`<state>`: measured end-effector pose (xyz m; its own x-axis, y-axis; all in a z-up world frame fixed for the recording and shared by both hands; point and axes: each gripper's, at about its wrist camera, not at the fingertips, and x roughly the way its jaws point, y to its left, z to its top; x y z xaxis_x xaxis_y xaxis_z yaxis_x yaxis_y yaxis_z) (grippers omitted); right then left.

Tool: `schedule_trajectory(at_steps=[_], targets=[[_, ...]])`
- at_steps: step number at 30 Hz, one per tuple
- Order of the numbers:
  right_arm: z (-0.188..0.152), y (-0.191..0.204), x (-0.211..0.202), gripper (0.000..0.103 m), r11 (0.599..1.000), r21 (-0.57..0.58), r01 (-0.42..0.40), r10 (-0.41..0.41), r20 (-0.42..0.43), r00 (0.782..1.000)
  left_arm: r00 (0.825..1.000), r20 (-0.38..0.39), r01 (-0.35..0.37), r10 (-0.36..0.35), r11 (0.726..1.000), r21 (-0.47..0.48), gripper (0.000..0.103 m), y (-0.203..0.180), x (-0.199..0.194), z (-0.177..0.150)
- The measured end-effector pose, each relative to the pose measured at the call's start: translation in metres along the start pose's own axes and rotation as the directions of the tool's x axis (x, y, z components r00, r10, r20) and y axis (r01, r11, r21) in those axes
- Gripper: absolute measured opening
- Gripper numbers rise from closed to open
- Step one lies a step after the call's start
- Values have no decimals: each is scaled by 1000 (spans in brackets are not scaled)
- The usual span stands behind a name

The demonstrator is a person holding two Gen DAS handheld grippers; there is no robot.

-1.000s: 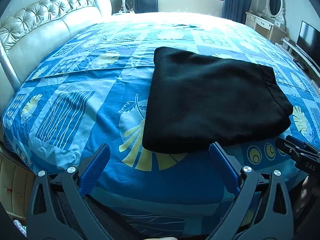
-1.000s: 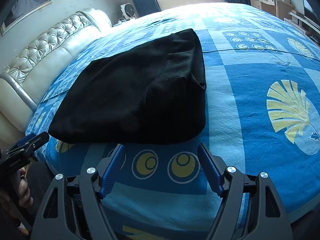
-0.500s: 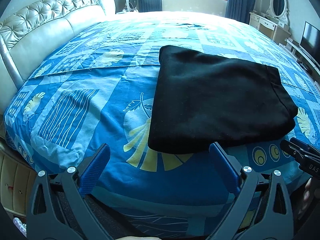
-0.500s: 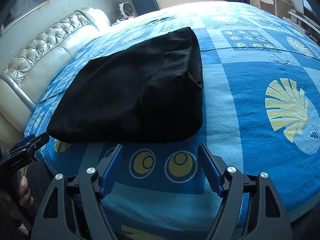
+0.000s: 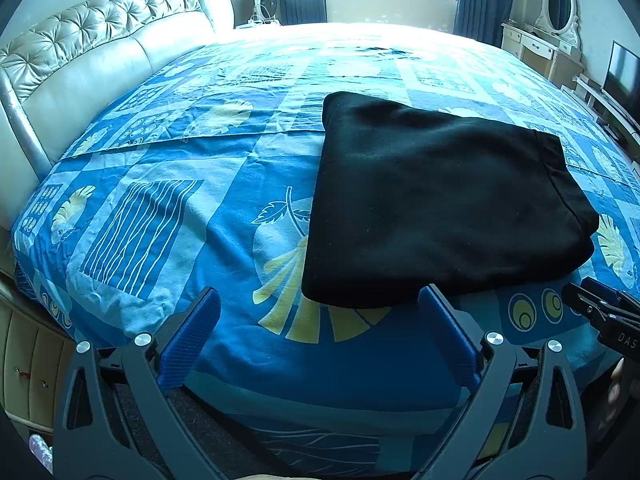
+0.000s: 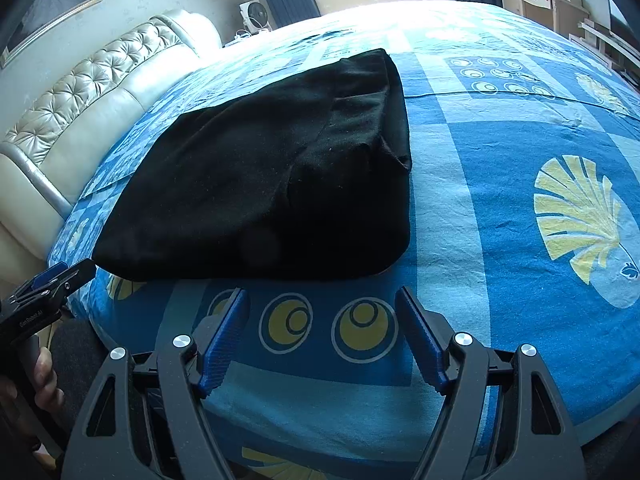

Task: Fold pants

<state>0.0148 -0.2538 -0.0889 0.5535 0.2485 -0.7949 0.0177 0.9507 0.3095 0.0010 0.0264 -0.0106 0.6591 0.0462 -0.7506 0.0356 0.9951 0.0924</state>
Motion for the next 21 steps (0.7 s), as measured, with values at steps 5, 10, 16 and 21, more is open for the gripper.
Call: schedule_trajectory(at_steps=[5,10,16,21], targets=[[0,0,0,74,1000,-4,0,0,-3,1000,1000,3,-1,1,1000,2,99,0,-1,0],[-2,3,1,74,1000,-11,0,0,-8,1000,1000,5,-7,7,1000,12,99,-2,-2,0],[-3,4,1,75,1000,-16,0,-1,-12,1000,1000,-7,0,0,1000,16,99,-3,-2,-1],[-3,5,1,75,1000,-16,1,-1,-12,1000,1000,-7,-3,3,1000,18,99,-4,-2,-1]])
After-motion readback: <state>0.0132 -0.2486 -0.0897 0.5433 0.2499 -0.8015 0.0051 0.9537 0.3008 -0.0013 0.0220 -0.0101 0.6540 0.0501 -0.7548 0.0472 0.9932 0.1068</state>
